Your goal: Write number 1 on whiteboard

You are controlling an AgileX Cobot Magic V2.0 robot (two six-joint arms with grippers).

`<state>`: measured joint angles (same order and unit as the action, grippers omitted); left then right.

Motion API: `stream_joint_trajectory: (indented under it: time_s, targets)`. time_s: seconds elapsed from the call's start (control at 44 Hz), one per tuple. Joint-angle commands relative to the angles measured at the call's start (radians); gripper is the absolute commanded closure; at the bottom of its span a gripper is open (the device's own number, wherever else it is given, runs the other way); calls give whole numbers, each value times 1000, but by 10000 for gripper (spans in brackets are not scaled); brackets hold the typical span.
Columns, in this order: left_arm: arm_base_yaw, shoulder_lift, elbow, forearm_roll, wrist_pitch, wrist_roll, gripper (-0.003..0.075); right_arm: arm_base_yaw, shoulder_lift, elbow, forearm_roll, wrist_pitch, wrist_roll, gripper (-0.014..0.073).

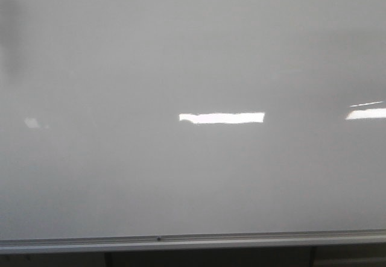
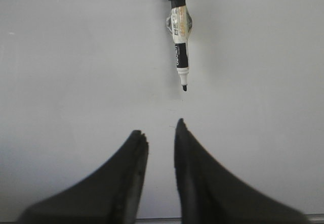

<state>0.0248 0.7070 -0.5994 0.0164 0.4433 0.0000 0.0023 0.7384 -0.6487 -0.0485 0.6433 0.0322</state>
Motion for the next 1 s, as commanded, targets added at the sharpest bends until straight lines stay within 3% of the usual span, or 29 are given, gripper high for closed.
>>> stream_joint_trajectory:
  time_s: [0.0, 0.068, 0.137, 0.478, 0.614, 0.978]
  targets:
    - [-2, 11, -30, -9, -65, 0, 309, -4, 2, -26, -4, -74, 1, 124]
    - [-2, 21, -33, -9, -57, 0, 230, -4, 2, -26, -4, -73, 1, 24]
    - [-2, 38, -45, -9, -43, 0, 222, -4, 2, -26, -4, -74, 1, -12]
    - [-38, 223, -181, -9, 53, 66, 225, -4, 2, -26, -4, -76, 1, 4]
    - [-77, 307, -210, -9, 21, 72, 225, -4, 2, -26, -4, -75, 1, 4]
    - [-38, 541, -322, -27, -52, -35, 225, -4, 2, -26, -4, -74, 1, 4]
